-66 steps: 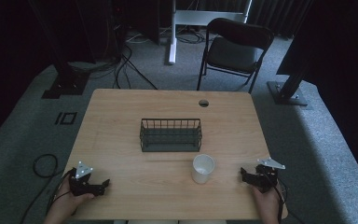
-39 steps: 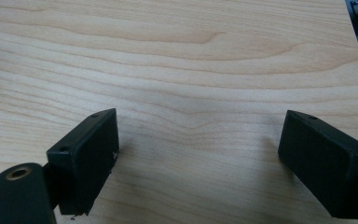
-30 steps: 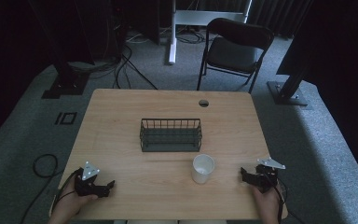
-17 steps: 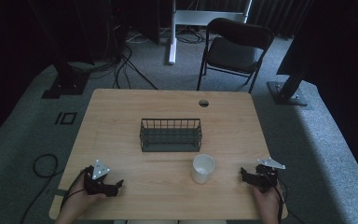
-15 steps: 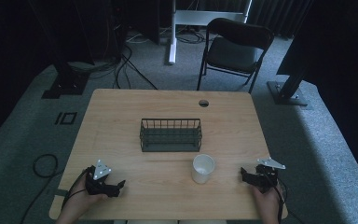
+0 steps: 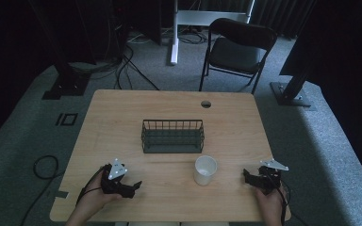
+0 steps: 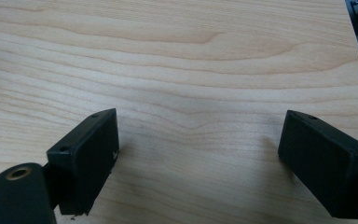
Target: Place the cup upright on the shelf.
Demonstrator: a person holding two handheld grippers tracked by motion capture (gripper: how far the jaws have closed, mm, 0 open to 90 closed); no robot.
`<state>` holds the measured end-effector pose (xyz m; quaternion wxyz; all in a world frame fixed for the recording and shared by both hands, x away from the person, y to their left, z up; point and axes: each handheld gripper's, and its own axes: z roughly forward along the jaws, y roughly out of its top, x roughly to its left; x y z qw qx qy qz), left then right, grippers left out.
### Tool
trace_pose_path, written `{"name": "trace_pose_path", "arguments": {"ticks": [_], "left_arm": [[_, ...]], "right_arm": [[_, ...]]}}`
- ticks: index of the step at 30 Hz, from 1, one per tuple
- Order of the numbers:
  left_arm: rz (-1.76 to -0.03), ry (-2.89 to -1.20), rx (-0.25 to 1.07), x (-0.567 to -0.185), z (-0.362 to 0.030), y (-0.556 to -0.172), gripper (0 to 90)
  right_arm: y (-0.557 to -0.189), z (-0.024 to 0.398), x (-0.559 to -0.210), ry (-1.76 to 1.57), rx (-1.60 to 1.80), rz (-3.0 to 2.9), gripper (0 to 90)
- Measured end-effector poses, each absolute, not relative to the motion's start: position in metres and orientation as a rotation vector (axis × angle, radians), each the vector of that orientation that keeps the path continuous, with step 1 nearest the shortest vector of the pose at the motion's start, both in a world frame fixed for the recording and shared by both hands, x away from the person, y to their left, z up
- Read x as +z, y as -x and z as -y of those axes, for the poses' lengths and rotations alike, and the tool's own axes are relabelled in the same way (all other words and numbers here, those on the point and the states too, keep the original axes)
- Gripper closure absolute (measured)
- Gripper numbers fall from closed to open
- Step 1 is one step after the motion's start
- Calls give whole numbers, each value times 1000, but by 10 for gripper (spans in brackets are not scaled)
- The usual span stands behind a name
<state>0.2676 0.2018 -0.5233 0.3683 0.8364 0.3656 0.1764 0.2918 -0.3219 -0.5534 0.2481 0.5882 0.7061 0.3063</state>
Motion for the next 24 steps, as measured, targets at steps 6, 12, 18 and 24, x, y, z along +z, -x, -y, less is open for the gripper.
{"name": "trace_pose_path", "arguments": {"ticks": [6,12,18,24], "left_arm": [[-869,-2151,416,-519,-181,-270,50],[-812,-2133,395,-517,-162,-273,49],[-757,-2134,364,-516,-145,-274,50],[-724,-2123,355,-515,-130,-275,50]], "right_arm": [[-292,322,-553,-1603,835,-1925,117],[-292,322,-553,-1603,835,-1925,117],[-292,322,-553,-1603,835,-1925,117],[-292,322,-553,-1603,835,-1925,117]]}}
